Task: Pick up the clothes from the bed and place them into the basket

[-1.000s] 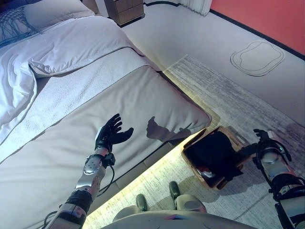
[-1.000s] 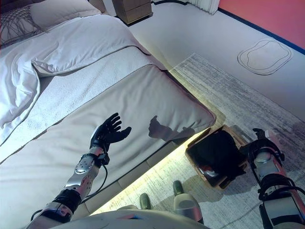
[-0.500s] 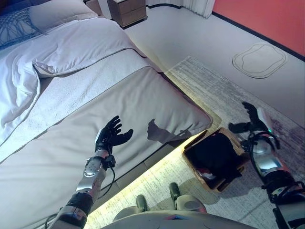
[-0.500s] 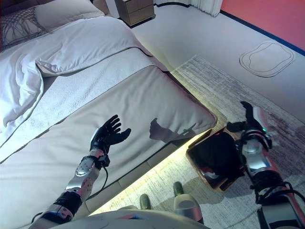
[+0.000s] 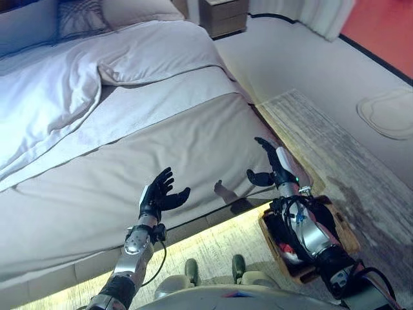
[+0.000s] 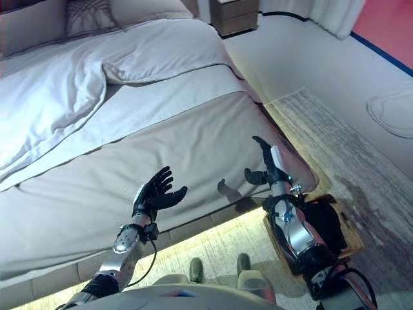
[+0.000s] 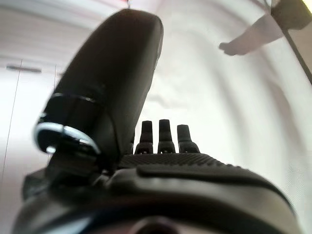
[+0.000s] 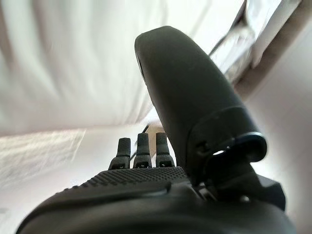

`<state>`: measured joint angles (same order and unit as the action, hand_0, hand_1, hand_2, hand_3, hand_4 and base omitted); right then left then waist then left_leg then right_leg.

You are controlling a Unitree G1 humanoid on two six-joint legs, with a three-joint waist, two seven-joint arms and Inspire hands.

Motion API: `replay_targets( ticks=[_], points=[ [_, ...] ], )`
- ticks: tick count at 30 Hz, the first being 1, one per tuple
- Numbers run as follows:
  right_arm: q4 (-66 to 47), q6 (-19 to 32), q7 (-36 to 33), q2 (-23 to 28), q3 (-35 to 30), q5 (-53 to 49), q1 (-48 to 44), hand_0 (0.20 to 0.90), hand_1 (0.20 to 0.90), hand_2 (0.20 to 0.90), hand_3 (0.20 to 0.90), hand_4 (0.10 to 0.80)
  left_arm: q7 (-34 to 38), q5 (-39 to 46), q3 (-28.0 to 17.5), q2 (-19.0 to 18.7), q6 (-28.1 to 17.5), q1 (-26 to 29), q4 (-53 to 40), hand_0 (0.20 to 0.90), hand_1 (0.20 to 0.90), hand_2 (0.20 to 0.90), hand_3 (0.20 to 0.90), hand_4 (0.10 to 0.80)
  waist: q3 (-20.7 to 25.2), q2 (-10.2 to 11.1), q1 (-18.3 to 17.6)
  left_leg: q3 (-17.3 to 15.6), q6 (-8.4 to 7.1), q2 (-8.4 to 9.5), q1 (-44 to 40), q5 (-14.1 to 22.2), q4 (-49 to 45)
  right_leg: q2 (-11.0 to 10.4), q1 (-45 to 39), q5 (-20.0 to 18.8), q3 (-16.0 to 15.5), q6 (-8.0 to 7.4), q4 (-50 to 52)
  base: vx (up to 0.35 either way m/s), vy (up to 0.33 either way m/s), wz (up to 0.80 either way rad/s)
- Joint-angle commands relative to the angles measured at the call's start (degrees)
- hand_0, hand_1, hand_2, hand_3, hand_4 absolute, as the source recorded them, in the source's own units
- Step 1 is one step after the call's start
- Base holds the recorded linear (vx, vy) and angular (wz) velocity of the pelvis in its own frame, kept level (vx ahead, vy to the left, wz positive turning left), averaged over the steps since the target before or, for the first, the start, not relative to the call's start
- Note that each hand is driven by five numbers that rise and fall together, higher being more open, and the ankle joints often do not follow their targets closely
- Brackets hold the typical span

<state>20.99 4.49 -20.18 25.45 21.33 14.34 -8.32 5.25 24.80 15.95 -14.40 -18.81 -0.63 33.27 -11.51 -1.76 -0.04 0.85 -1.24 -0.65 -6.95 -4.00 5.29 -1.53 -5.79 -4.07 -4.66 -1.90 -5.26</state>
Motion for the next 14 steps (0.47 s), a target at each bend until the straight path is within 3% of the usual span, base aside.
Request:
replay_targets(
  ticks=[1,14],
  points=[
    [-6.3,5.5,-0.7,0.1,0.0,-2.4,-1.3,0.900,0.900,0.900,0.900,0.800,-1.0,0.1,0.8,-2.5,-6.7,2.1,-4.1,0.900,0.900,0.900,0.900,0.800,5.5,2.7,1.2,1.2,1.35,1.42,0.8,5.0,-0.3,-0.5,-0.3,2.9,-0.5,-0.87,0.8,0.030,-0.002,0.44],
    [-8.5,3.9,0.7,0.1,0.1,-4.2,0.8,0.900,0.900,0.900,0.900,0.800,-3.2,0.9,-0.1,-3.7,-5.2,-0.1,-5.9,0.900,0.900,0.900,0.900,0.800,5.0,3.3,2.9,2.5,1.48,1.33,0.5,4.3,-0.3,-0.8,-1.8,3.2,-3.0,-0.79,1.2,0.027,-0.008,0.12]
  ],
)
